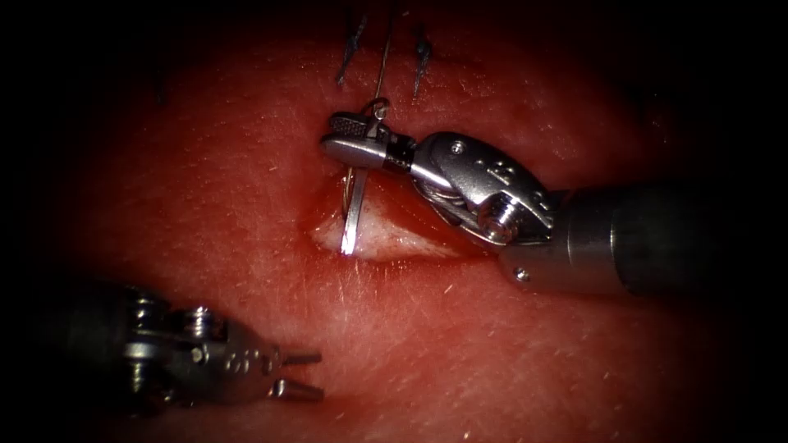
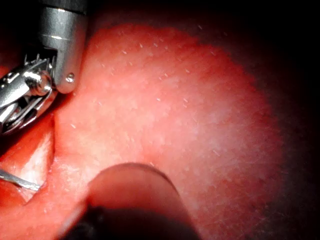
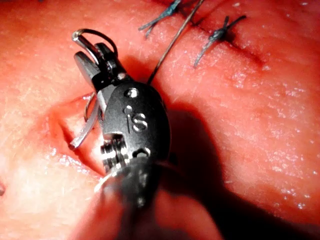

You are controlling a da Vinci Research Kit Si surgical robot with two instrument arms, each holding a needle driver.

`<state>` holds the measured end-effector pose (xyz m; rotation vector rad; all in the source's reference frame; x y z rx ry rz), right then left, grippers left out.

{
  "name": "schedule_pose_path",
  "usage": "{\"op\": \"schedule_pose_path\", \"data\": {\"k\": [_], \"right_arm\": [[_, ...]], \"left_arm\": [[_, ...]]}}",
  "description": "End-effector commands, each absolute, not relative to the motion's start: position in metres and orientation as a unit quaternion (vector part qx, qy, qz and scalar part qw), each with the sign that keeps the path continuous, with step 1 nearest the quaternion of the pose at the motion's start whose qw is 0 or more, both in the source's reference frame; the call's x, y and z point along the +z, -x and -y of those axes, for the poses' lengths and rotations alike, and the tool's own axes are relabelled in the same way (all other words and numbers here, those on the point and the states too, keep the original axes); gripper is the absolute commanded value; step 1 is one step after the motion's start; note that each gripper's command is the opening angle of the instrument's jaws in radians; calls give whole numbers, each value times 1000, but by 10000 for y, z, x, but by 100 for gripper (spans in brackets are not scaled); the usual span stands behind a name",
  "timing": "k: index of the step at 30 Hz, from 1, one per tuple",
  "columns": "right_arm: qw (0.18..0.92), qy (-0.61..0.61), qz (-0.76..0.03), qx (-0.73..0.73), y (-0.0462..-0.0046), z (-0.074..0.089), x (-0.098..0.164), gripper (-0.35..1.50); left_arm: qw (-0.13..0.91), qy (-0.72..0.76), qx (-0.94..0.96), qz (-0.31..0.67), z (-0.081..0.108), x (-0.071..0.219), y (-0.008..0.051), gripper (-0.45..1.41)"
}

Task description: Wound Closure

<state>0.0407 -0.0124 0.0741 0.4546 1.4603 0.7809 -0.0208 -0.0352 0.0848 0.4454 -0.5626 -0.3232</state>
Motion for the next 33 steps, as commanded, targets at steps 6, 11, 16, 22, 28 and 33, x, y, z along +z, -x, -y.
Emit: {"op": "schedule_pose_path", "data": {"k": [6, 11, 16, 22, 28, 33], "right_arm": [[640, -245, -617, 388, -415, 131, 750, -35], [620, -296, -584, 432, -416, 137, 754, -35], [591, -373, -551, 456, -415, 144, 754, -35], [545, -456, -513, 482, -417, 156, 750, -35], [520, -481, -511, 487, -425, 167, 741, -35], [495, -512, -495, 497, -433, 181, 728, -35]], "left_arm": [[924, -217, -157, 274, 359, 853, 212, 16], [924, -216, -156, 274, 359, 857, 212, 16], [924, -216, -153, 274, 357, 864, 207, 16], [924, -218, -151, 276, 355, 866, 201, 16], [924, -218, -151, 276, 355, 867, 201, 16], [924, -218, -150, 276, 354, 868, 199, 14]]}}
